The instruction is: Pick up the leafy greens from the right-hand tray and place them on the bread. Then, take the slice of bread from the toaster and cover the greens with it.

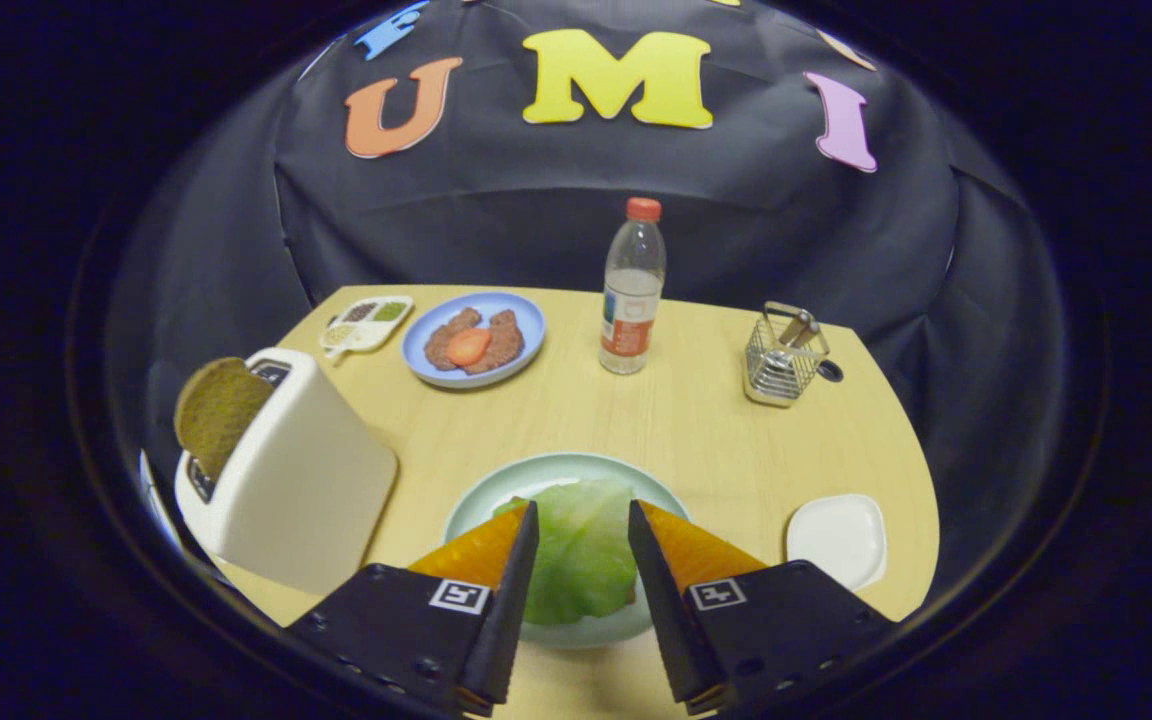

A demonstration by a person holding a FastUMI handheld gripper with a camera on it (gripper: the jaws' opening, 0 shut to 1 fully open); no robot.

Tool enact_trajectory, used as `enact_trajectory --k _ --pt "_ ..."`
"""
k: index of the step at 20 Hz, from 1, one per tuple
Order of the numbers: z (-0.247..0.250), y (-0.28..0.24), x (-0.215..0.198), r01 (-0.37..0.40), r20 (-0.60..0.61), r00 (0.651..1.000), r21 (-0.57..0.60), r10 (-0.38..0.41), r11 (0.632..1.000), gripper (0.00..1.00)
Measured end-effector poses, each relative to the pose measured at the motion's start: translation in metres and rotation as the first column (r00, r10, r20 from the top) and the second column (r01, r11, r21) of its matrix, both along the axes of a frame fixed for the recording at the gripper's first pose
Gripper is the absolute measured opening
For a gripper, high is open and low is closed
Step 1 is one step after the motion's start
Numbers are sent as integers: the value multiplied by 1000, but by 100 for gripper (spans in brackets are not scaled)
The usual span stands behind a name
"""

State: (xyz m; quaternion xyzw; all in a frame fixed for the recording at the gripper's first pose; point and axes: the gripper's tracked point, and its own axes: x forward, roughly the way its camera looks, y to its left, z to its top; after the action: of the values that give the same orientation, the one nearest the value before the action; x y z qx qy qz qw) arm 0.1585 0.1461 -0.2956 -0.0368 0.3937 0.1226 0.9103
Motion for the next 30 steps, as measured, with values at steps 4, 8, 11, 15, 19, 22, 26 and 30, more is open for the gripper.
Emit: enact_trajectory --k 4,8,11,15,19,22,26,30 --pt "44 51 -12 -42 47 998 42 40 998 74" --pt "76 113 -23 -94 79 993 83 87 992 83" --pt "93 155 -32 -130 93 988 107 120 986 90" --pt "92 194 -41 -169 93 982 83 162 982 91" --pt "76 217 -45 -156 48 987 71 153 985 91" --pt "63 225 -46 -128 2 992 51 128 990 91" --pt "45 221 -41 -20 -55 998 0 20 1000 72" --pt "31 217 -45 67 -144 987 -29 -71 997 49"
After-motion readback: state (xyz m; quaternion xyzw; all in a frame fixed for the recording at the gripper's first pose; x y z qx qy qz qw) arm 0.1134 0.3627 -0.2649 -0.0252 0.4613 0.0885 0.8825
